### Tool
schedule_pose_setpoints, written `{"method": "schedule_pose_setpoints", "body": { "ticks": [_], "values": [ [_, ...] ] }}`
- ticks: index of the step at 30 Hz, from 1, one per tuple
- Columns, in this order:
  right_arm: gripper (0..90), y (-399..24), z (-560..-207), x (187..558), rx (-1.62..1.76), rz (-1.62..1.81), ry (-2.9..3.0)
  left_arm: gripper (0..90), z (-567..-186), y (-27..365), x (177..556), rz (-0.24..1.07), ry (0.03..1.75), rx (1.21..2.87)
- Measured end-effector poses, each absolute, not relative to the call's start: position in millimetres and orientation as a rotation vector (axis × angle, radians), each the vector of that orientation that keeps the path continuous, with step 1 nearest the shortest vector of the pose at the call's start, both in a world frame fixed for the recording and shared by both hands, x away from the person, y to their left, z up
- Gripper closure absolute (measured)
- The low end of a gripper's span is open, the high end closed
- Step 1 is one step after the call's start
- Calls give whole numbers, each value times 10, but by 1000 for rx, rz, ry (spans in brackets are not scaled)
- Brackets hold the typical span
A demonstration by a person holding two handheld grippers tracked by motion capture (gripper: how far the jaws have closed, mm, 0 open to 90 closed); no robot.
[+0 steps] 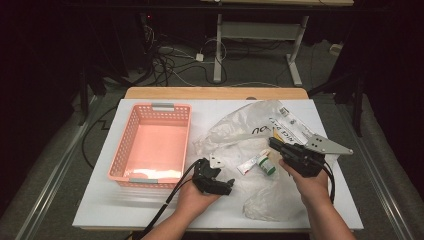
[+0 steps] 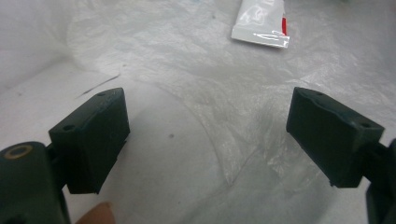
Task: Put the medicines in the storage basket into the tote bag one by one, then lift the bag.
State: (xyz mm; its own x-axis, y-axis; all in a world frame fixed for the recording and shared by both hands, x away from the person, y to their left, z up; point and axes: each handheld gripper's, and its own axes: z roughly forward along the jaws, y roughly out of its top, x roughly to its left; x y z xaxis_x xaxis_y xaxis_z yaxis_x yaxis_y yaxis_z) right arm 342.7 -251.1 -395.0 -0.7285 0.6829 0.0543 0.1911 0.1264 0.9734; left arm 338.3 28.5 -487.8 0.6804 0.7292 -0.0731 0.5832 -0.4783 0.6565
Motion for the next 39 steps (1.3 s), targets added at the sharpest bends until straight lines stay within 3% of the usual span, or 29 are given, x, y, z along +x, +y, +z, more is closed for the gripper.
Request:
{"method": "schedule_pose_setpoints", "body": {
  "ticks": [4,8,10,15,19,31,39],
  "values": [
    [900,-2501,-3975,3427,852,1626,2015,296,-4874,265,3336,269,928,2229],
    [900,-2493,-3967,3425,855,1621,2016,543,-4869,231,3282,244,868,2232],
    [900,-2495,-3963,3427,846,1617,2013,583,-4869,230,3284,240,874,2228],
    [900,-2493,-3955,3400,848,1628,2012,883,-4878,226,3278,237,855,2220],
    [900,-2487,-3970,3388,860,1625,2020,887,-4889,317,3357,107,895,2165],
    [900,-2481,-3980,3397,850,1618,2008,889,-4830,456,3241,209,881,1991],
    [900,-2515,-3941,3381,836,1632,1976,888,-4526,512,3151,315,814,1897]
  ]
}}
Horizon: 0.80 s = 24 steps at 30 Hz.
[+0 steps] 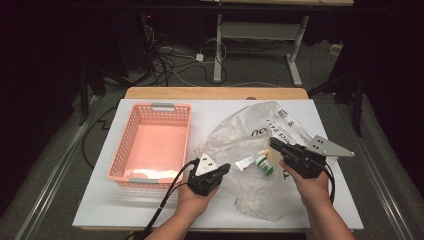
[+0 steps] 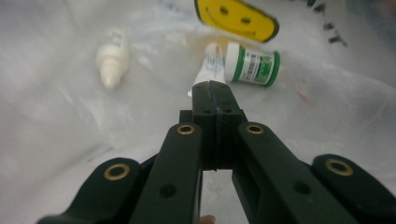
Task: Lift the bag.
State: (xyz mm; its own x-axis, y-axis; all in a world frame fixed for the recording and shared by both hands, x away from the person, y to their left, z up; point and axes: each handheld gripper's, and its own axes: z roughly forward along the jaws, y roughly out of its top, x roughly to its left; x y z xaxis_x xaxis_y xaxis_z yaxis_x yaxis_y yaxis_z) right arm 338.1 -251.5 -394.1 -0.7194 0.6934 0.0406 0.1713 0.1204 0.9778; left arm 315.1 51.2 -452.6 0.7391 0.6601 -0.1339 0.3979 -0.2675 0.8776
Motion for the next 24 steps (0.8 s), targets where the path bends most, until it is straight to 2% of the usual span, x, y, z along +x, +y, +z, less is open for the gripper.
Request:
{"method": "schedule_pose_setpoints", "body": {
  "ticks": [16,24],
  "values": [
    [900,-2438,-3852,3412,839,1634,1926,888,-3992,670,3169,459,746,1712],
    [900,-2400,-3681,3514,827,1635,1864,888,-3512,631,3330,537,707,1614]
  ]
}}
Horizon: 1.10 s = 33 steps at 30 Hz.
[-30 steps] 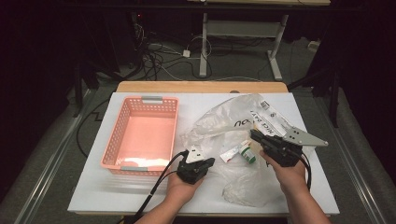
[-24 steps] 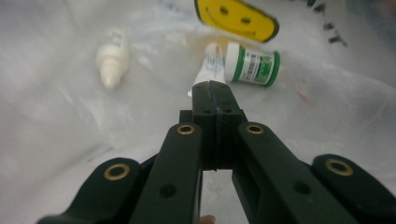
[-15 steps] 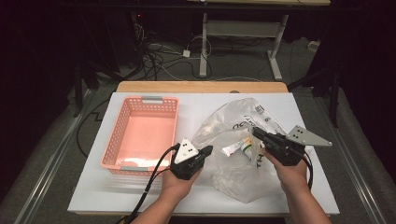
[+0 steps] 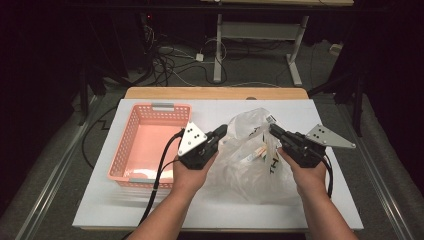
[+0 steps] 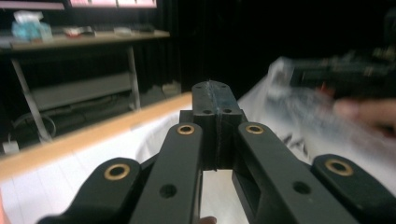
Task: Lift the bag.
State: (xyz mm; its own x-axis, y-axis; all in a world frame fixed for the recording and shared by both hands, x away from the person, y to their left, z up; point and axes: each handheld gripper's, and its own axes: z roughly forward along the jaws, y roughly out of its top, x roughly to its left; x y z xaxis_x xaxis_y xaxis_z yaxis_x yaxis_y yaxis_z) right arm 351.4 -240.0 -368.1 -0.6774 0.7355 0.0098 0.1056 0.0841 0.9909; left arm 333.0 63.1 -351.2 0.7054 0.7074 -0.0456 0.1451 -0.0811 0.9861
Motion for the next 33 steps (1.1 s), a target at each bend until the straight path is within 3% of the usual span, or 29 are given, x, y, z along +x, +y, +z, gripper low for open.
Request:
{"method": "schedule_pose_setpoints", "body": {
  "ticks": [4,7,13,14,15,17,18,20,21,26,33],
  "values": [
    [900,-2389,-3621,3594,844,1644,1839,887,-3567,573,3276,528,714,1666],
    [900,-2411,-3628,3617,850,1622,1845,874,-3826,541,3151,484,724,1764],
    [900,-2456,-3663,3602,870,1607,1852,216,-4180,557,2896,409,814,1865],
    [900,-2461,-3670,3600,858,1598,1860,141,-4217,534,2904,395,827,1896],
    [900,-2455,-3675,3598,859,1601,1861,130,-4267,497,2927,394,842,1940],
    [900,-2439,-3693,3593,862,1605,1867,181,-4364,439,3016,355,902,2004],
    [900,-2434,-3703,3592,857,1598,1870,309,-4413,437,3057,326,920,2008],
    [900,-2428,-3726,3584,862,1600,1876,755,-4445,437,3059,357,910,2001],
    [900,-2435,-3732,3584,855,1593,1881,874,-4431,440,3064,365,899,1985],
    [900,-2463,-3722,3570,864,1605,1857,882,-4051,528,3124,442,842,1824],
    [900,-2490,-3529,3571,835,1638,1791,882,-3146,549,3421,602,742,1658]
  ]
}}
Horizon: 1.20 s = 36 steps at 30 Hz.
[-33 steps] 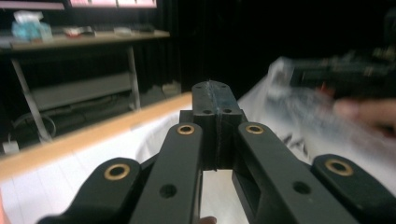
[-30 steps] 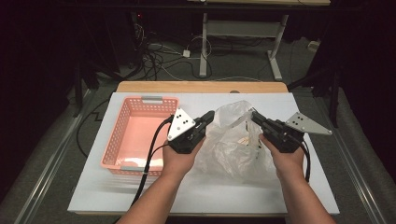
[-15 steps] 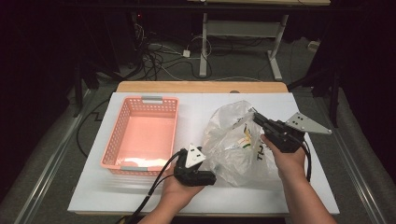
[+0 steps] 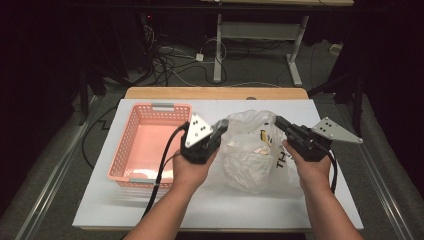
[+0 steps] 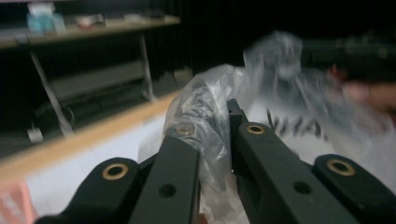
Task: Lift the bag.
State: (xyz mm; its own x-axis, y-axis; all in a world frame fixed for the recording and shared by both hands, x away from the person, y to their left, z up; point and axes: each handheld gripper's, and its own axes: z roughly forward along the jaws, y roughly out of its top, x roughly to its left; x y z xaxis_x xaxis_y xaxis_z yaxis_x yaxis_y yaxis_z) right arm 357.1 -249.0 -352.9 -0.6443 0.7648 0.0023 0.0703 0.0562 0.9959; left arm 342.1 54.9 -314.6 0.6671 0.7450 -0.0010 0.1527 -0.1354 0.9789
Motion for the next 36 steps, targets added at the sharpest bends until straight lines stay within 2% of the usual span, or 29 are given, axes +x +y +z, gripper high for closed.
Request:
{"method": "schedule_pose_setpoints", "body": {
  "ticks": [5,14,19,22,26,32,36],
  "values": [
    [900,-2534,-3283,3612,811,1677,1701,882,-2707,488,3665,659,687,1596],
    [900,-2592,-2812,3713,783,1734,1540,881,-2321,463,3963,667,672,1474],
    [900,-2595,-2501,3704,738,1752,1466,879,-2266,480,4020,684,673,1467],
    [900,-2587,-2467,3740,741,1727,1465,874,-2406,493,4070,649,697,1507],
    [900,-2581,-2699,3887,805,1648,1517,677,-2719,560,4063,594,740,1555],
    [900,-2628,-3070,4123,925,1524,1602,348,-3110,683,3738,592,748,1623],
    [900,-2676,-3272,4205,970,1471,1658,313,-3379,697,3433,561,703,1661]
  ]
}}
